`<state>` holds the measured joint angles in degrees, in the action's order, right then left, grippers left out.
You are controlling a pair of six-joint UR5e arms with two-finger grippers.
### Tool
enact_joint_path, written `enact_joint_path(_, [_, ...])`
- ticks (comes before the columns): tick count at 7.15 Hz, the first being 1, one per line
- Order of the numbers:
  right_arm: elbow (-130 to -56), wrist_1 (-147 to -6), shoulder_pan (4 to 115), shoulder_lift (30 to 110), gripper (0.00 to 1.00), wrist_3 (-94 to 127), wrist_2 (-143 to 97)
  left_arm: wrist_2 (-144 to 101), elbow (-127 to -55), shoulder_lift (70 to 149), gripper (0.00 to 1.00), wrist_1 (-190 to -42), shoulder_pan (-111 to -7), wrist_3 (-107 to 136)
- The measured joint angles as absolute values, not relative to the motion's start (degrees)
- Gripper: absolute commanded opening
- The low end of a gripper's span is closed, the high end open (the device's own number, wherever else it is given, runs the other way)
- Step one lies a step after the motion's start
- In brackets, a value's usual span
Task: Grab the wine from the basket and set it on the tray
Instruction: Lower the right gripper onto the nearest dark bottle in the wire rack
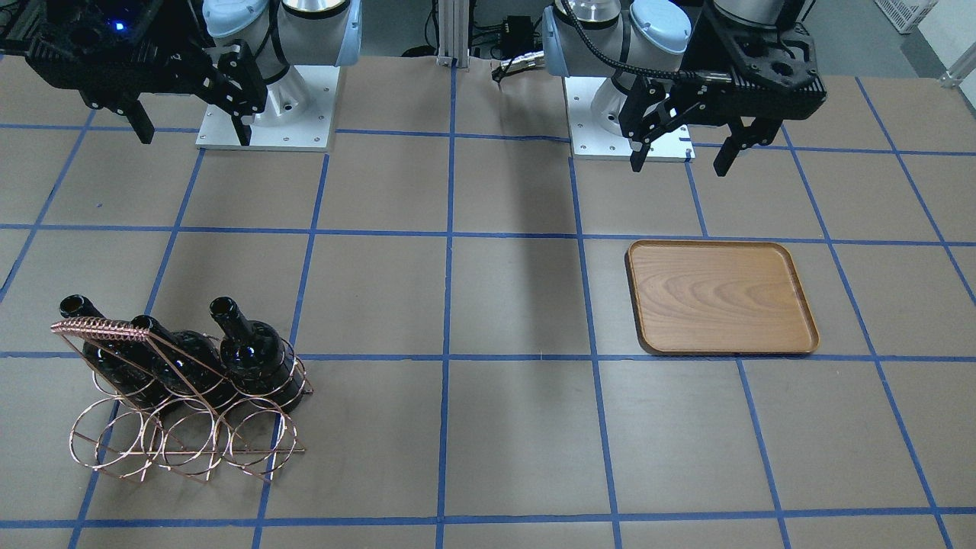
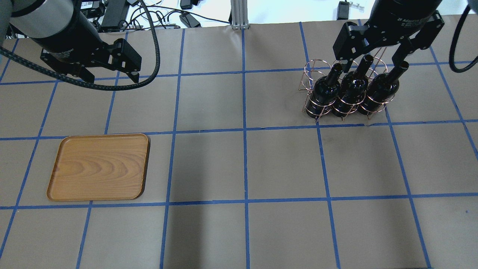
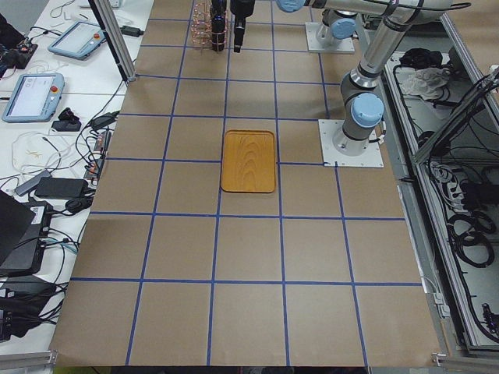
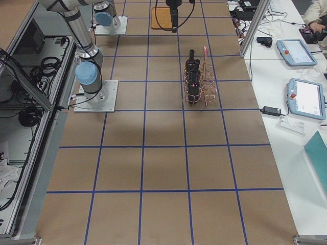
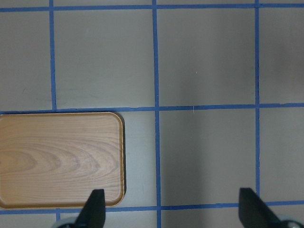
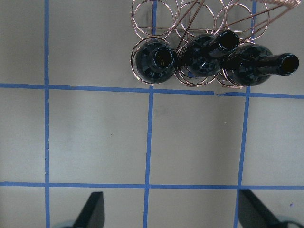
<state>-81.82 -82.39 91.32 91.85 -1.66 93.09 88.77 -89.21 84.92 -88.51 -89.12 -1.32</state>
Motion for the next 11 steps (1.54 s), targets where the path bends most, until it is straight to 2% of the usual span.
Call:
enact_joint_path(4, [-81.85, -82.84, 89.89, 89.86, 0.99, -4.5, 93.42, 88.86, -89.21, 84.91, 1.0, -88.57, -89.12, -1.26])
enact_joint_path(8, [-81.86, -95.51, 84.27, 79.05, 0.97, -11.82, 93.48, 88.94, -89.21, 84.82, 1.0, -88.76, -89.13, -1.28])
enact_joint_path(11, [-82.41, -100.79, 82.95, 74.95, 0.94, -11.93, 93.23, 88.95, -89.21, 84.79, 1.0, -89.06, -89.09, -1.32])
